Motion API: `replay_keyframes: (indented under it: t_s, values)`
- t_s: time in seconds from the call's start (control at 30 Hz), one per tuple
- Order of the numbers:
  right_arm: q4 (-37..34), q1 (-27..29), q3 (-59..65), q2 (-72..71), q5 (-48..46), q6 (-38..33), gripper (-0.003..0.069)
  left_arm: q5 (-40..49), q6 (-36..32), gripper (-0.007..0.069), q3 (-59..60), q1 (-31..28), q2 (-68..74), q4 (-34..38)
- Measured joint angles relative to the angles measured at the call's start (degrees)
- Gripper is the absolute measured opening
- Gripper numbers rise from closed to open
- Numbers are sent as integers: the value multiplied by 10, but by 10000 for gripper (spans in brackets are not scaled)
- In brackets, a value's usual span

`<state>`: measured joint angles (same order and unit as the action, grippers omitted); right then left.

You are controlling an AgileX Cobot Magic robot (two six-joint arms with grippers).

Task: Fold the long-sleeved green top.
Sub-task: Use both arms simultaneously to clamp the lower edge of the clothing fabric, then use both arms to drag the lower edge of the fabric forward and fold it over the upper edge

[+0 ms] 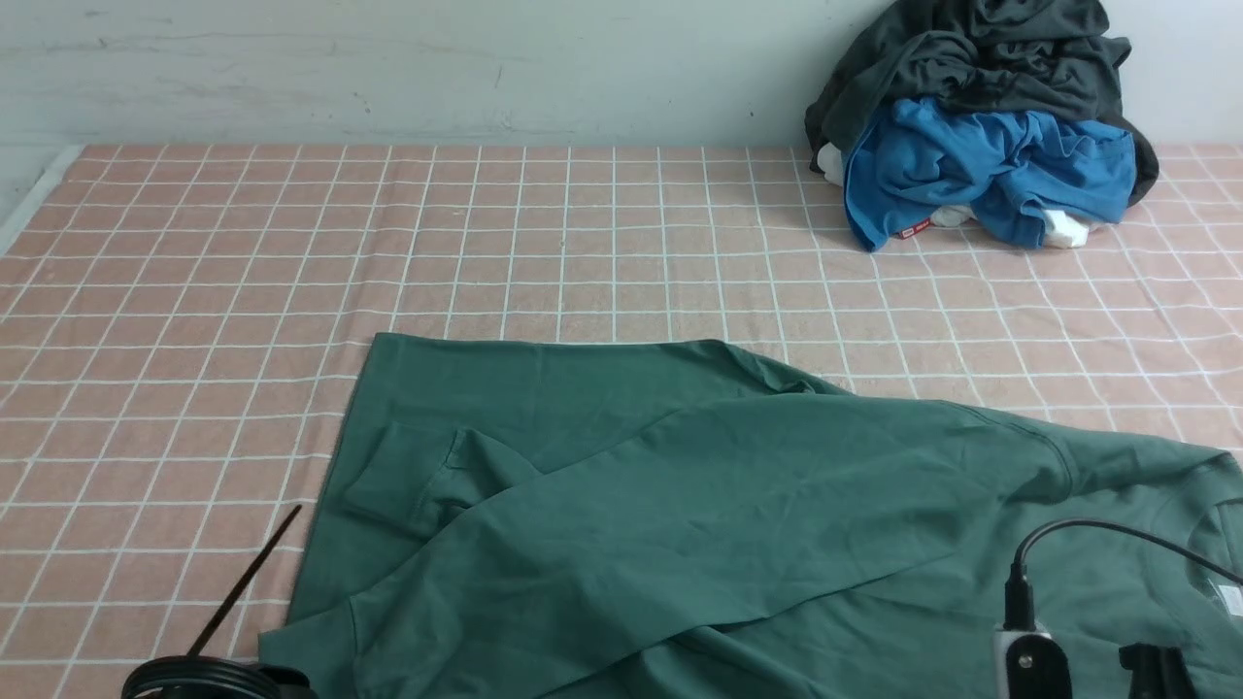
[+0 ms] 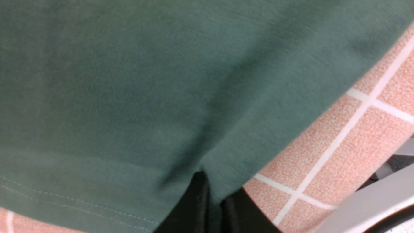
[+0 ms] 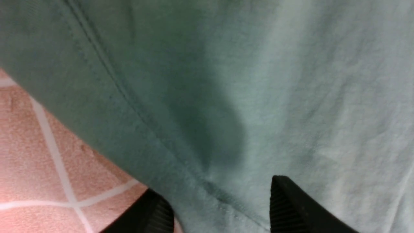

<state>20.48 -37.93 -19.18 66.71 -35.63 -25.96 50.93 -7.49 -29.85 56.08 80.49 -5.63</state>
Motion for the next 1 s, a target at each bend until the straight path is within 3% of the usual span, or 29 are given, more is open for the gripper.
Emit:
replay_keyframes:
  t_s: [0.33,0.53,0.6,0.83,1.0]
  values:
    - [-1,0,17,0,-4,0,255,0,0,6,0,0,0,0]
    - [-4,0,16,0,-6,0,39,0,0,6,0,0,0,1]
    - [-11,0,10,0,-20,0,9,3,4,6,-1,0,0,2]
    - [-25,4,-60,0,-105,-27,-2,41,14,13,-44,-28,0,9]
    - [-72,71,-135,0,-150,-73,-2,74,-38,17,-107,-108,0,11]
